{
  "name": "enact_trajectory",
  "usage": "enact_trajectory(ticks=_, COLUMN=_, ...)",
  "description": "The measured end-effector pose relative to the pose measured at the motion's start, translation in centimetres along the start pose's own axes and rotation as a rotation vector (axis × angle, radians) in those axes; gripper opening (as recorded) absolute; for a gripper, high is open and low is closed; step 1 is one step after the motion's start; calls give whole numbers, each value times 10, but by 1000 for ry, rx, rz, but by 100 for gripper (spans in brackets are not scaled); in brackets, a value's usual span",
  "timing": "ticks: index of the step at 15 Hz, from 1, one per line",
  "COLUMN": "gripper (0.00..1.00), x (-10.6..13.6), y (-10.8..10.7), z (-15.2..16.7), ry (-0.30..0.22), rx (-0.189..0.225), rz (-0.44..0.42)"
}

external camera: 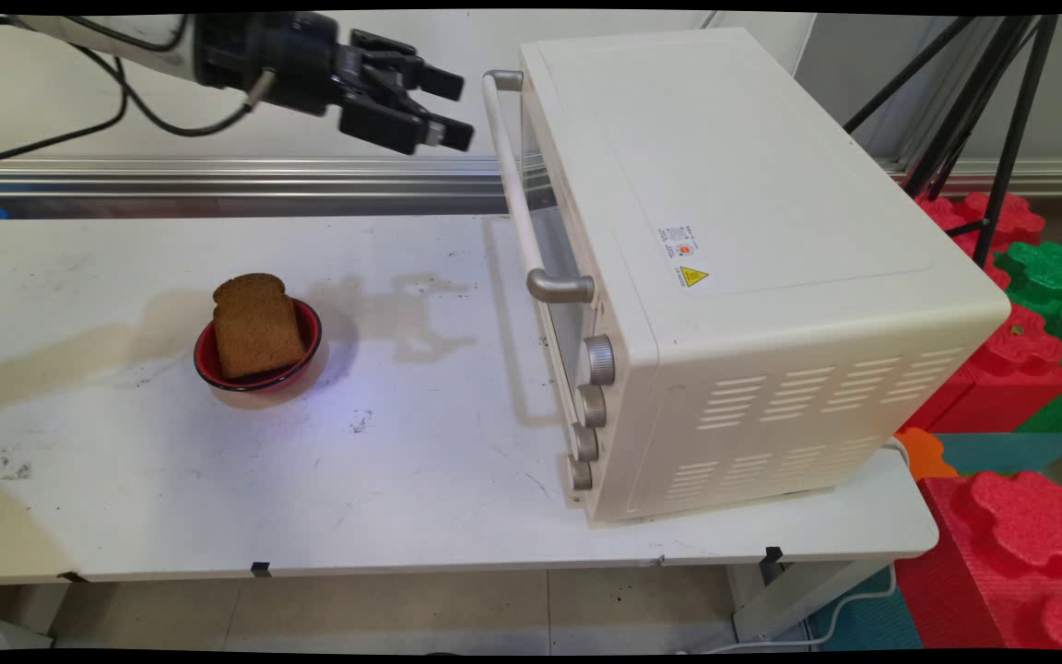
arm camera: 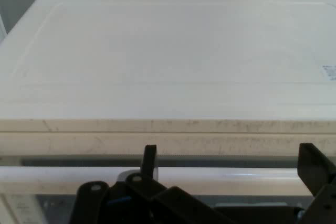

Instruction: Open the oven

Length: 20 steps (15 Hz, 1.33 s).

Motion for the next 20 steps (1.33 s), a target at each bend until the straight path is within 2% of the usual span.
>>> enact_trajectory(ticks=5, gripper=100, x=0, y=-1, z=31, ry=-14, rx=-5, rz=1)
enact_trajectory(ticks=9, gripper=100, x=0, y=-1, z=43, ry=-19, rx=-6, rz=6)
enact_trajectory(ticks=10, gripper=0, x=-1, y=-1, z=46, ry=-21, rx=-8, rz=9)
enact_trajectory(ticks=20, gripper=0, x=-3, y=1, z=62, ry=-34, rx=-15, rz=17)
